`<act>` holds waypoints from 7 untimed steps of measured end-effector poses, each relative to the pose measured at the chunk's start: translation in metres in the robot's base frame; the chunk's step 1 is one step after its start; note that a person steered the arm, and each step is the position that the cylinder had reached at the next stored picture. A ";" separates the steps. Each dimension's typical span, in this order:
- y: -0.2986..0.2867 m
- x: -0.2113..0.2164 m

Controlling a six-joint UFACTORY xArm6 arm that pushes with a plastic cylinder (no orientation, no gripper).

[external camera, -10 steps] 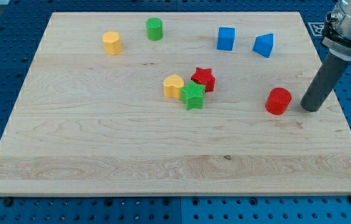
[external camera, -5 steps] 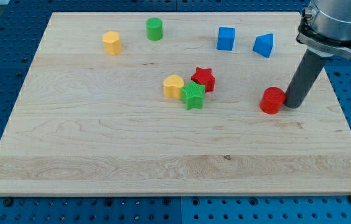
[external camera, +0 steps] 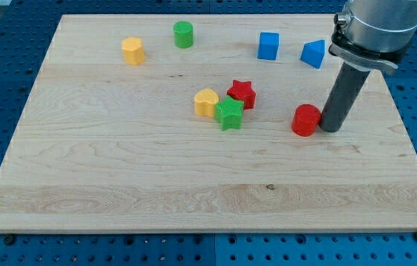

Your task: Push red circle to the top of red star

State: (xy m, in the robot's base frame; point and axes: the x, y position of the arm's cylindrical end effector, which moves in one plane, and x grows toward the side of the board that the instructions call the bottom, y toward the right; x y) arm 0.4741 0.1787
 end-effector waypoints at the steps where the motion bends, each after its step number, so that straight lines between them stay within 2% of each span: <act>1: 0.000 0.023; 2: -0.001 0.035; 3: -0.018 0.007; 6: -0.021 0.011; 7: -0.023 -0.011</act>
State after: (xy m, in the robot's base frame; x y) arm 0.4631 0.1559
